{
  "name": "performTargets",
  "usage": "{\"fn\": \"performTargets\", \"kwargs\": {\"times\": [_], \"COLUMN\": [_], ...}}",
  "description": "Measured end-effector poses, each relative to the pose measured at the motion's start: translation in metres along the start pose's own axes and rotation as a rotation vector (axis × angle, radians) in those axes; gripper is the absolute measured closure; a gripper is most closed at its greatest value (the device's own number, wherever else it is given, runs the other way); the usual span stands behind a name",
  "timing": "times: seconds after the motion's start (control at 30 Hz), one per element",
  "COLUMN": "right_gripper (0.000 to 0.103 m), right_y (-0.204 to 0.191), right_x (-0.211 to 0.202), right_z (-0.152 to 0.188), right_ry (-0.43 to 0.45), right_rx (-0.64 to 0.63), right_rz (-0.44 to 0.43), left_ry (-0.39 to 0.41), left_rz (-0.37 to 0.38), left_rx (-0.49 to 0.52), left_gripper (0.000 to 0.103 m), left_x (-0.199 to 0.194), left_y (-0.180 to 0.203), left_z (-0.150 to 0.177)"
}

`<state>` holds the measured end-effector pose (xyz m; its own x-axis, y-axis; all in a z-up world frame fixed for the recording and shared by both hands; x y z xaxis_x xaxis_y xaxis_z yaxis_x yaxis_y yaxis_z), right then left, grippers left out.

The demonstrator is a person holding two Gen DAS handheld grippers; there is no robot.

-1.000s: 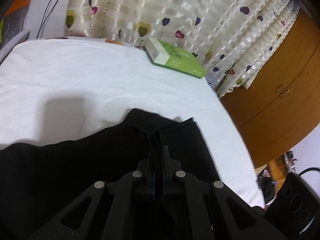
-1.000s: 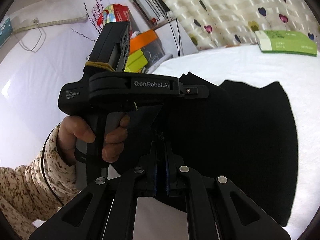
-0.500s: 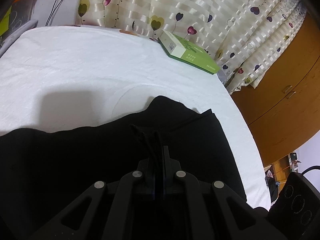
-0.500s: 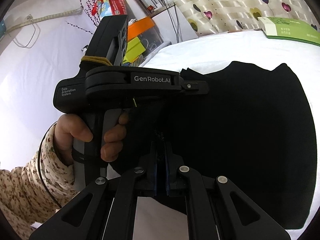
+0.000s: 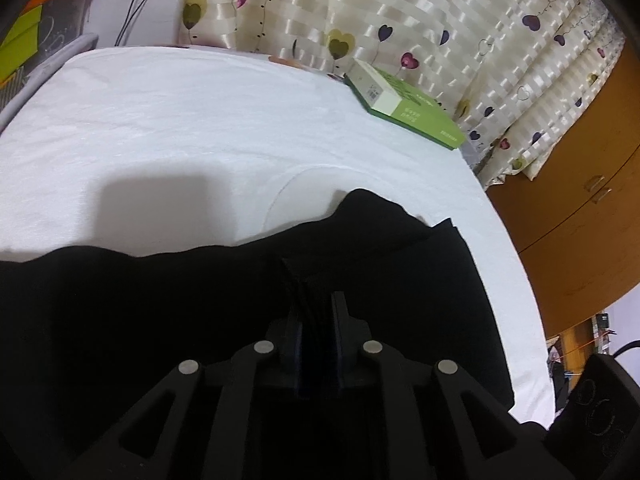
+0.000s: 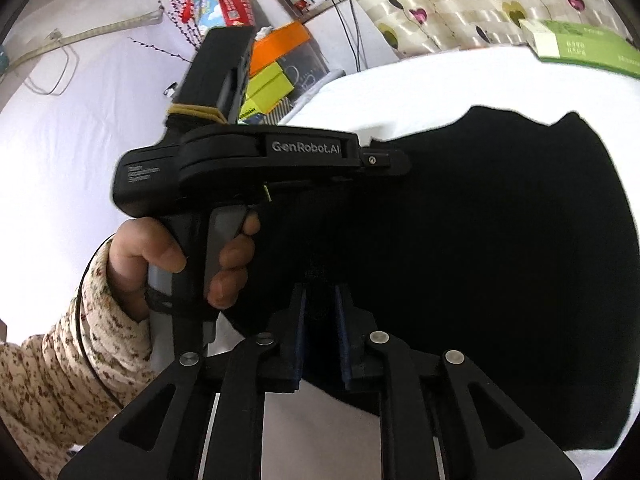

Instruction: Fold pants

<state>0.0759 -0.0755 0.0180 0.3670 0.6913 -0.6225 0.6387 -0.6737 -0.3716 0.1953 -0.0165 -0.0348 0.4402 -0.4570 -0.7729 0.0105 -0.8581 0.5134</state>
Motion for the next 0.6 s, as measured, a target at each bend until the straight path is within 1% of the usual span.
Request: {"fn": "performTargets", "kwargs": {"times": [0.03, 0.07, 0.1, 0.17, 0.2, 0.23, 0.3, 0.37, 0.4, 0.43, 0.5, 0.53, 0.6], "right_gripper": [0.075, 0.071, 0.065, 0.064, 0.064, 0.064, 0.064, 0.064, 0.064, 0.064, 0.064, 0.064, 0.064], "right_y": [0.000, 0.001, 0.004, 0.011, 0.016, 0.024, 0.038, 0.056, 0.062, 0.066, 0.066, 0.064, 0.064], "right_x": [-0.006, -0.013, -0.022, -0.041, -0.051, -0.063, -0.076, -0.083, -0.084, -0.085, -0.081, -0.078, -0.072], "right_z": [-0.001, -0.002, -0.003, -0.005, -0.003, -0.002, 0.002, 0.012, 0.017, 0.024, 0.031, 0.035, 0.040], "right_ry": [0.010, 0.019, 0.029, 0.056, 0.067, 0.078, 0.074, 0.033, 0.016, 0.006, -0.010, -0.029, -0.083], "right_rx": [-0.007, -0.012, -0.015, -0.022, -0.028, -0.033, -0.033, -0.010, 0.008, 0.034, 0.062, 0.059, 0.033], "right_rz": [0.007, 0.016, 0.031, 0.068, 0.096, 0.142, 0.210, 0.282, 0.285, 0.256, 0.232, 0.220, 0.222], "left_ry": [0.008, 0.020, 0.032, 0.062, 0.075, 0.093, 0.129, 0.138, 0.141, 0.136, 0.121, 0.104, 0.082], "left_rz": [-0.019, -0.036, -0.047, -0.063, -0.069, -0.072, -0.074, -0.045, -0.031, -0.020, 0.003, 0.014, 0.005], "left_rx": [0.000, -0.002, -0.001, -0.010, -0.015, -0.023, -0.032, -0.024, -0.016, -0.004, 0.006, 0.005, 0.014], "left_gripper": [0.083, 0.083, 0.082, 0.080, 0.072, 0.064, 0.063, 0.062, 0.062, 0.062, 0.062, 0.062, 0.062], "left_x": [-0.002, -0.005, -0.008, -0.016, -0.020, -0.026, -0.036, -0.043, -0.045, -0.045, -0.041, -0.037, -0.029], "left_y": [-0.001, -0.003, -0.003, -0.004, -0.005, -0.005, -0.004, 0.004, 0.010, 0.015, 0.023, 0.025, 0.029], "left_z": [-0.001, -0.002, -0.004, -0.009, -0.012, -0.015, -0.019, -0.018, -0.016, -0.013, -0.007, -0.002, 0.005]}}
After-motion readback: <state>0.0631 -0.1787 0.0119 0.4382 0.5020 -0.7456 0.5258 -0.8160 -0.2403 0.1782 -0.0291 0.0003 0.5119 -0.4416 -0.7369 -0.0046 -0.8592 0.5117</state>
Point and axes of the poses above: each gripper's, at about its wrist camera, not at the fingertips, and x roughly the way its jaws point, y to its right, z to its underside, the point moved 7 cm from there along x, roughly the way its jaws point, and after that the axes turned 14 degrees about -x, right-handed, at the moved point
